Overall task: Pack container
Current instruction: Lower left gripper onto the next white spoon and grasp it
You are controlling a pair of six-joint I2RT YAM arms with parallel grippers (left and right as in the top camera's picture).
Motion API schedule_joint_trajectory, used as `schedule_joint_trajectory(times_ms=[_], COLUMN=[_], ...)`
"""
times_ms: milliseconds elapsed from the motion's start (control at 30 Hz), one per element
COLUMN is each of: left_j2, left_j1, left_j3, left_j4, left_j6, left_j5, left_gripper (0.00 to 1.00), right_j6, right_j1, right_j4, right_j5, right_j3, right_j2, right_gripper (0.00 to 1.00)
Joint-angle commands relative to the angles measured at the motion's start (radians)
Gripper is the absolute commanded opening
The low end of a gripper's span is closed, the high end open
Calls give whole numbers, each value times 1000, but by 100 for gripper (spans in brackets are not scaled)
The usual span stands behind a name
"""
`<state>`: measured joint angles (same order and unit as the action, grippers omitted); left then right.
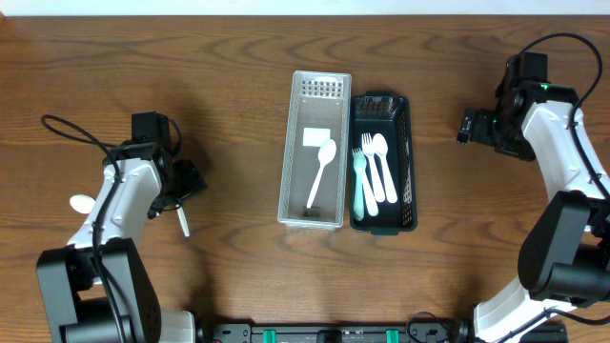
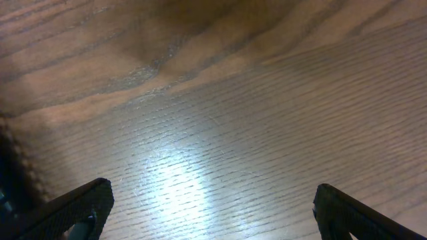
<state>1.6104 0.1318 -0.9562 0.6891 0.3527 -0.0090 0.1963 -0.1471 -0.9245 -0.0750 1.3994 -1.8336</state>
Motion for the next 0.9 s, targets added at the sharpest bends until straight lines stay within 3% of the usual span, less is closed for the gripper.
schedule_joint_trajectory(times_ms=[0,367,600,767,867], left_j2=[38,200,206,206,206], left_j1=[3,37,42,42,42], left_j3=[4,4,4,4,4], left_j4=[-29,-63,-59,-44,-39], left_j6=[-67,-98,-98,-98,-97], left_j5=[47,80,76,76,76], left_gripper=[80,80,79,64,40], right_j6=[-10,-10,-10,-10,-10], right_j1=[-7,-7,-7,-7,-7], right_j4=[-5,-7,-7,-7,-7], right_j5=[5,4,4,4,4], right_j3=[10,10,10,10,10], right_j2=[22,22,22,22,22], right_gripper=[99,99,99,99,99])
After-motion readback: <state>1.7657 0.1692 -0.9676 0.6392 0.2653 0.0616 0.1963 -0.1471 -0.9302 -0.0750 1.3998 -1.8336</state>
